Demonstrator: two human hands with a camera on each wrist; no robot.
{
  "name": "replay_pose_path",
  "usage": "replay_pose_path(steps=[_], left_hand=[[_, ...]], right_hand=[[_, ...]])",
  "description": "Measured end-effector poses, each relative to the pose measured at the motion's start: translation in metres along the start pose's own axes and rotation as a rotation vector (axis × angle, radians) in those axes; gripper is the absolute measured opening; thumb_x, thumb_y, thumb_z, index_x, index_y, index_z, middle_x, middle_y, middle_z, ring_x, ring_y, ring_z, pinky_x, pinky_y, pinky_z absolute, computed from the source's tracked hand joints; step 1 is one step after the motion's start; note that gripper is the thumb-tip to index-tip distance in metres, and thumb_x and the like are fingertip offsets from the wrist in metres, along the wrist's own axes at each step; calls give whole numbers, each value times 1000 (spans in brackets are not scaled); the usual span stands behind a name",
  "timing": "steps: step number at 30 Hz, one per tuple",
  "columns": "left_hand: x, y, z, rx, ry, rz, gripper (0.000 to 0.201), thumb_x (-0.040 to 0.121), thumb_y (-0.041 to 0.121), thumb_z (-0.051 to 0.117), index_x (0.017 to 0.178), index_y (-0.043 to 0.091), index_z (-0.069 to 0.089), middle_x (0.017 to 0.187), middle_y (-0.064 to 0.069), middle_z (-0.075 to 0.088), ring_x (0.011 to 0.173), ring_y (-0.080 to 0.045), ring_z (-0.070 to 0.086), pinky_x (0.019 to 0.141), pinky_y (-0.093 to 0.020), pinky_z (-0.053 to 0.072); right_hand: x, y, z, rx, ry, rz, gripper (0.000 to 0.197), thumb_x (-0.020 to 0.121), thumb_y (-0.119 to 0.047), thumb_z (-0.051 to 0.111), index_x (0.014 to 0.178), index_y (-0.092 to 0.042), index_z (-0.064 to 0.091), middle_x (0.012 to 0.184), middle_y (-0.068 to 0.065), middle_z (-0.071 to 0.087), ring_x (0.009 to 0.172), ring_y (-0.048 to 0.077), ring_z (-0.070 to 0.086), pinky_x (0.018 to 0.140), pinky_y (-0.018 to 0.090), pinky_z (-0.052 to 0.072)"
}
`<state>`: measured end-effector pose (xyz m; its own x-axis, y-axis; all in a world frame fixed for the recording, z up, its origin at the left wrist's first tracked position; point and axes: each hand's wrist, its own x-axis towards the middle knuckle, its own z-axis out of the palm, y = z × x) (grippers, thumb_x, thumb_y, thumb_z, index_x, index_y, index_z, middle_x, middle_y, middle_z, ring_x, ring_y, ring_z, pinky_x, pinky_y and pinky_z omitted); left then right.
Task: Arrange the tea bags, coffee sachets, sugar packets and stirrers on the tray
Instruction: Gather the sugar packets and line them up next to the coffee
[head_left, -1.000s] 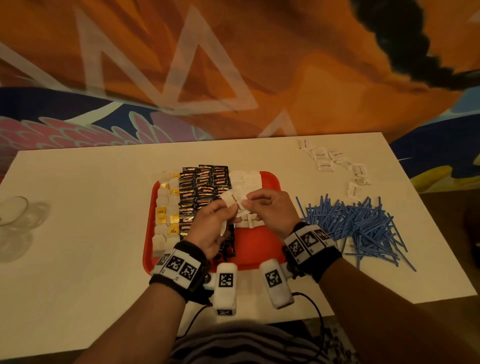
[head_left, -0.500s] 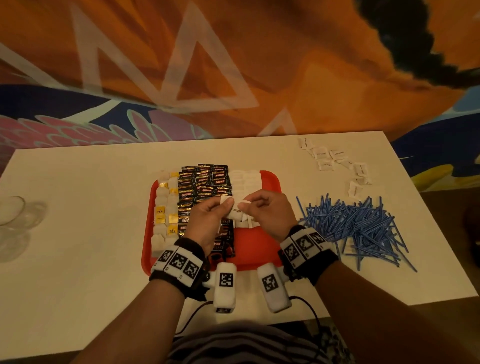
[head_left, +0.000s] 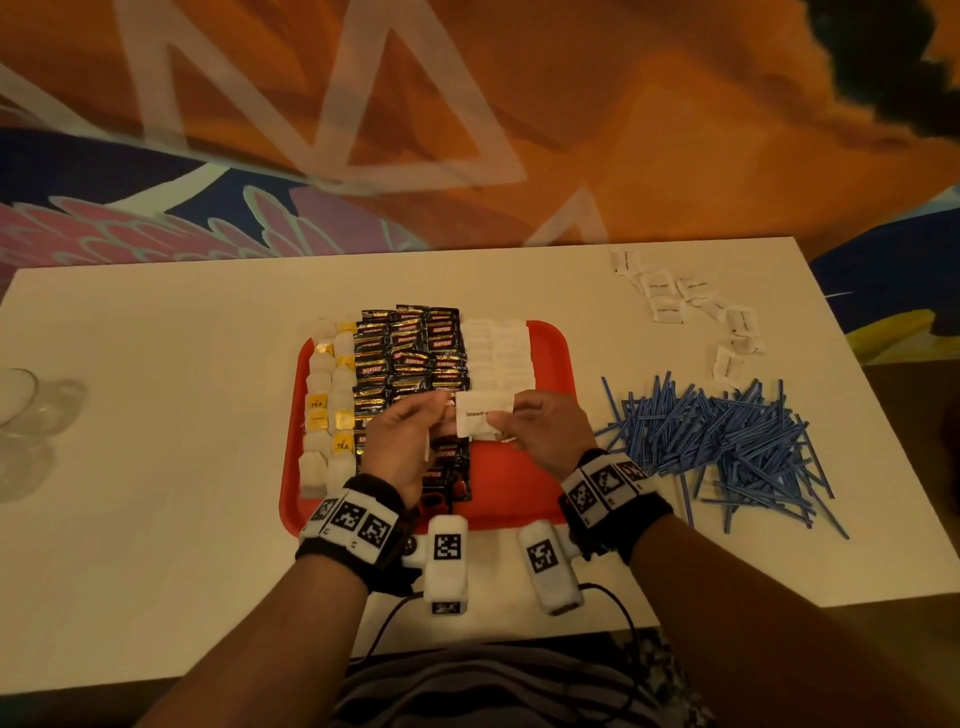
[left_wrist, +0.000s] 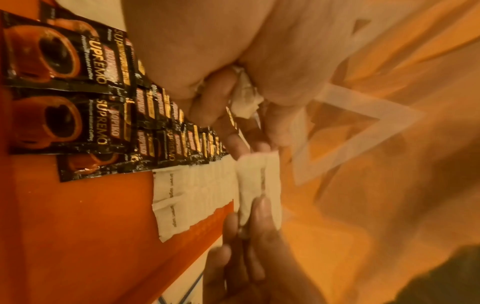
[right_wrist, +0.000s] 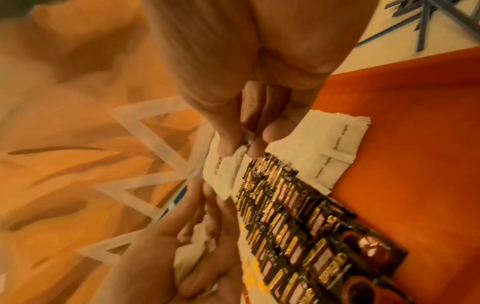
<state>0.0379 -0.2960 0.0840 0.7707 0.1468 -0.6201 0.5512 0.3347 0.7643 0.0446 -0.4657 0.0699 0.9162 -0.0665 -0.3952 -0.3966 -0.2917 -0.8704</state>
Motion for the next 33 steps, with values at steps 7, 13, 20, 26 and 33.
replay_pose_path(steps=[7,13,20,26,33], left_hand=[[6,-11,-34,55,129,-89,8,97,21,62,95,18,70,91,-1,71,76,-12,65,42,-19,39],[5,-27,-67,26,191,-147,10,97,19,62,98,17,71,82,2,72,70,-10,64,53,-23,42],[2,-31,-73,20,207,-161,13,98,21,61,104,14,70,86,2,70,73,-10,62,44,-17,41],[4,-37,-74,19,216,-192,16,98,20,60,108,10,67,85,0,68,72,-12,61,39,-16,41],[11,-39,-70,-117,99,-241,19,103,21,49,100,9,64,73,-1,60,57,-8,54,37,-16,32]], right_hand=[[34,59,-5,-296,-11,215,43,84,-37,73,117,-10,65,114,3,69,102,20,64,87,29,49],[48,72,17,-269,-12,304,47,83,-33,76,122,-8,63,120,8,68,104,22,65,93,32,52],[55,70,32,-400,4,257,34,87,-36,70,110,-11,65,112,3,68,103,16,61,79,16,35],[51,70,31,-470,75,260,26,83,-41,71,85,-19,57,83,-9,56,68,5,48,51,17,30],[45,67,22,-374,119,288,27,80,-39,73,87,-21,55,88,-6,60,71,7,53,57,25,42]])
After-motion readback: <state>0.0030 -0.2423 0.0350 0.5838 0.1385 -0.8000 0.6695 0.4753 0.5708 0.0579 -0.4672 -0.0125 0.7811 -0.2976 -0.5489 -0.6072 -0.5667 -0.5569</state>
